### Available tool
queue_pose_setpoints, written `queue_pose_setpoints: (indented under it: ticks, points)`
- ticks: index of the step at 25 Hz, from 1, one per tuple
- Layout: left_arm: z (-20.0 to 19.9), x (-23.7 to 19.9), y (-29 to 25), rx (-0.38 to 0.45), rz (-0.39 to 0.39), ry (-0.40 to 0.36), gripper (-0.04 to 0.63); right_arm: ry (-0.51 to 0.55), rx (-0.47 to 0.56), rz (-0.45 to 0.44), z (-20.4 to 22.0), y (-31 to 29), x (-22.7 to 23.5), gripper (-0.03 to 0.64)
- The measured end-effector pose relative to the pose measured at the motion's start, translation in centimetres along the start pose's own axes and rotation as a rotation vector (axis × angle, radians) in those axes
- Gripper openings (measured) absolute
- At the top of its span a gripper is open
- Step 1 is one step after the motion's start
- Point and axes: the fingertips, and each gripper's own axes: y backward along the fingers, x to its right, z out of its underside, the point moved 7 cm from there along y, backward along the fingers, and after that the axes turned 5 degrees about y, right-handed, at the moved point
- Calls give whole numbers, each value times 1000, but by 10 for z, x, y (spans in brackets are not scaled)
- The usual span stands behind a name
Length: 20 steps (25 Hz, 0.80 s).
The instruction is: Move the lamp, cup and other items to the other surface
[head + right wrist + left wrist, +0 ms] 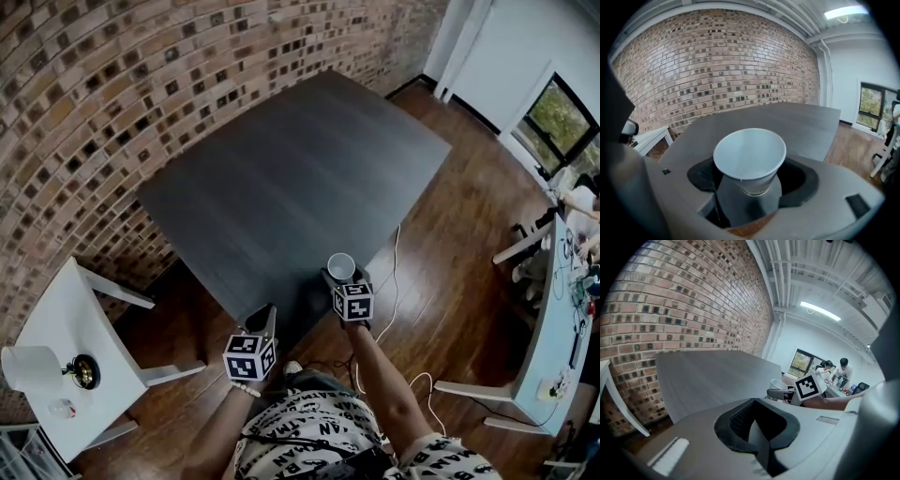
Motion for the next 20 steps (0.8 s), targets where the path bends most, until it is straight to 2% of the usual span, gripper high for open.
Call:
queue_pose_setpoints:
  ticks: [7, 8, 10, 12, 20]
  points:
    - [3, 5, 2, -8, -2, 8, 2, -21, 6, 0, 2, 1, 3, 366]
    - [4, 5, 3, -7, -3, 9, 3, -26, 4, -2, 3, 1, 3, 394]
    - [6, 4, 5, -3, -9, 12, 2, -34, 6, -7, 4, 2, 3, 397]
    - [6, 1, 8, 3, -19, 21, 3, -39, 8, -3, 4, 6, 2, 418]
    - [-5, -14, 34, 50, -77, 46, 3, -76, 0, 15, 13, 41, -18, 419]
